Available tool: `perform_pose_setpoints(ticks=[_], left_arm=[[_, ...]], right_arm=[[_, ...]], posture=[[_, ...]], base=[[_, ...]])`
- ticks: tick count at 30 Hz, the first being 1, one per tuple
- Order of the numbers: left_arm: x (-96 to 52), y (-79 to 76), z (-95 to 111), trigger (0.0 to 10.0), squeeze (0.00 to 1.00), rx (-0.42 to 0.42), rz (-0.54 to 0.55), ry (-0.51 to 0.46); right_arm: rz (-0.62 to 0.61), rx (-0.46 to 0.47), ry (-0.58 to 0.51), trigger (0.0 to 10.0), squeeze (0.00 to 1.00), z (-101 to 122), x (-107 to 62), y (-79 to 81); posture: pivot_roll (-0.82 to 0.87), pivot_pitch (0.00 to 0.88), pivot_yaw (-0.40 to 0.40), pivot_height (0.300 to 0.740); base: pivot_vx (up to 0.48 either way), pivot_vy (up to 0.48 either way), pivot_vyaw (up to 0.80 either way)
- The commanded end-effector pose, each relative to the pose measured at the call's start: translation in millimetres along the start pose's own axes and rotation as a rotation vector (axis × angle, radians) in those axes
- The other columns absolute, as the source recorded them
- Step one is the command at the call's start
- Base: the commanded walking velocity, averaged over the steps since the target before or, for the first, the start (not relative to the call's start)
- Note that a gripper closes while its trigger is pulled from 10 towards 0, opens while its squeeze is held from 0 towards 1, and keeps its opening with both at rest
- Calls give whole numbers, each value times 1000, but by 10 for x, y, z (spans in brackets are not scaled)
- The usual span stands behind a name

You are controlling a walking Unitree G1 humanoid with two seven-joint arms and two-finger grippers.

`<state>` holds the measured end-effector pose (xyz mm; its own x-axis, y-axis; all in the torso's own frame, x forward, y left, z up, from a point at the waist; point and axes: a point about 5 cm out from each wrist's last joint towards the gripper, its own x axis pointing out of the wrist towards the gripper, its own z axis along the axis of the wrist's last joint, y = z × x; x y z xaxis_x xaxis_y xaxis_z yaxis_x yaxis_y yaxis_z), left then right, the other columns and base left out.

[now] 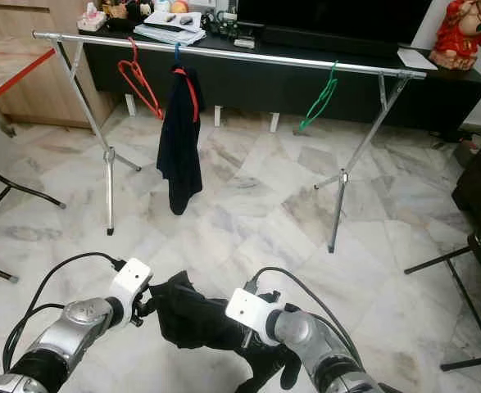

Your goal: Hang hanger

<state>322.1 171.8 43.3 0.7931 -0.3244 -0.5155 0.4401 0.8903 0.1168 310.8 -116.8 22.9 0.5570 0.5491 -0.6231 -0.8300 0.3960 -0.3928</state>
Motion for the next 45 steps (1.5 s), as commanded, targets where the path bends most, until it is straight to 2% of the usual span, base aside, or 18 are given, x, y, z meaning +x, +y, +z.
perform_pose_setpoints(ticks=[1, 5, 10, 16, 23, 25, 26, 32, 45], left_arm=[[15, -14, 9, 10000, 0, -22, 3, 3], [19, -47, 43, 10000, 0, -32, -32, -22], [7, -134, 49, 10000, 0, -21, -135, -39], [15, -140, 29, 10000, 0, -14, -143, -16], [44, -93, -19, 10000, 0, -43, -74, 53], [53, -95, -21, 10000, 0, -60, -64, 58], [61, -95, -34, 10000, 0, -72, -51, 71], [67, -77, -47, 10000, 0, -83, -30, 89], [75, -75, 14, 10000, 0, -71, -48, 59]], right_arm=[[-4, 29, -2, 10000, 0, -5, 4, 5], [11, 33, 8, 10000, 0, -14, 13, 30], [63, 19, 32, 10000, 0, -49, 18, 91], [146, 1, 25, 10000, 0, -33, 18, 133], [169, -59, 13, 10000, 0, 28, 0, 52], [149, -82, 13, 10000, 0, 55, -10, -11], [113, -83, 10, 10000, 0, 94, -20, -96], [43, -86, 2, 10000, 0, 166, -37, -237], [28, -80, -28, 10000, 0, 246, -7, -243]], posture=[[63, 124, -116, 740], [64, 123, -116, 740], [72, 126, -122, 740], [79, 125, -127, 740], [89, 125, -134, 740], [91, 125, -136, 740], [93, 124, -137, 740], [89, 123, -138, 740], [94, 122, -136, 740]], base=[[0, 0, 0], [0, 0, 0], [0, 0, 0], [0, 0, 0], [0, 0, 0], [0, 0, 0], [0, 0, 0], [0, 0, 0], [0, 0, 0]])
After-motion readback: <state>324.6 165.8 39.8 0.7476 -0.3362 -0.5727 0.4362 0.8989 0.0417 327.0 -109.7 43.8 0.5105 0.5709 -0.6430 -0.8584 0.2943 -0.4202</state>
